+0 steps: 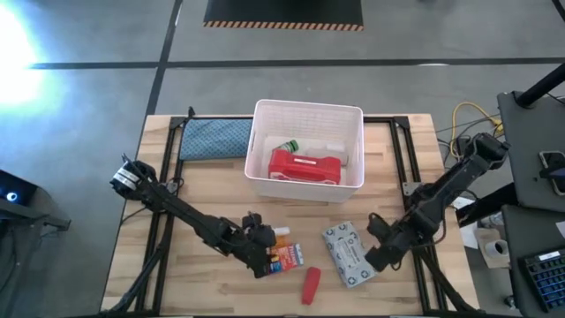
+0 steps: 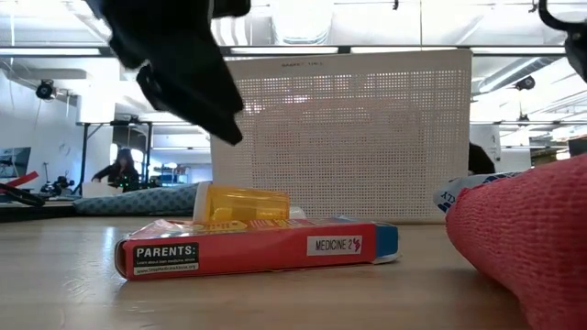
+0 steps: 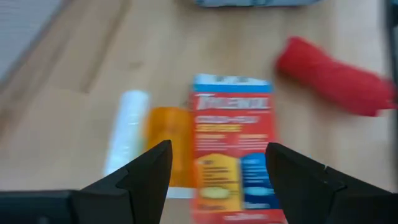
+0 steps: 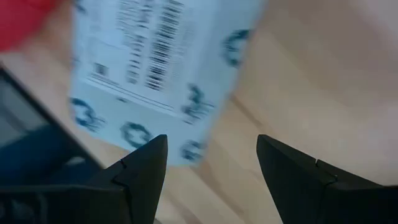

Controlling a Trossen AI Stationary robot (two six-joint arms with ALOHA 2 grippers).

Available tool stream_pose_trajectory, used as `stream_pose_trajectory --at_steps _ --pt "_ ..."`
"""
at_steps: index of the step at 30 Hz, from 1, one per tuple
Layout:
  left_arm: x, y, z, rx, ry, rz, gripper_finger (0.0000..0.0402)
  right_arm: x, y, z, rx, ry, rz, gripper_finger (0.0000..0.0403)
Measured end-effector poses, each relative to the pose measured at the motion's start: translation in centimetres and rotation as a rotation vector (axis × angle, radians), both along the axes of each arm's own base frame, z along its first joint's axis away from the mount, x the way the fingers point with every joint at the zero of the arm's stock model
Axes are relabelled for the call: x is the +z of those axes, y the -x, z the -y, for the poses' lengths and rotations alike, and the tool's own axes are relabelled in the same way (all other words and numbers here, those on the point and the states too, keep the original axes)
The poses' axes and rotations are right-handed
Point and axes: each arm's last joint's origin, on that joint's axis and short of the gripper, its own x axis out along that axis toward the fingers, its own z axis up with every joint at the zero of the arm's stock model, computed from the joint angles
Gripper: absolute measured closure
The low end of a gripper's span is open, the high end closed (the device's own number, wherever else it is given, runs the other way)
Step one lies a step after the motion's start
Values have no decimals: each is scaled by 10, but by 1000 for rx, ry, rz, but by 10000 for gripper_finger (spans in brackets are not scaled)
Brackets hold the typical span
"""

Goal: Pick & place medical supplies in basket/bin
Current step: Put the mailer bag into the white bin

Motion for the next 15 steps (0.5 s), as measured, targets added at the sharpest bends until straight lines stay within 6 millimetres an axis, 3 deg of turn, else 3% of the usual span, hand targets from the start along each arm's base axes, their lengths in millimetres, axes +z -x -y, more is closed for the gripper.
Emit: stream_pose_trajectory --at_steps 7,15 --pt "3 -7 -8 -57 195 -73 175 -35 6 5 -175 11 129 165" --pt "12 -16 -13 -15 423 -66 200 -45 17 4 -164 19 140 165"
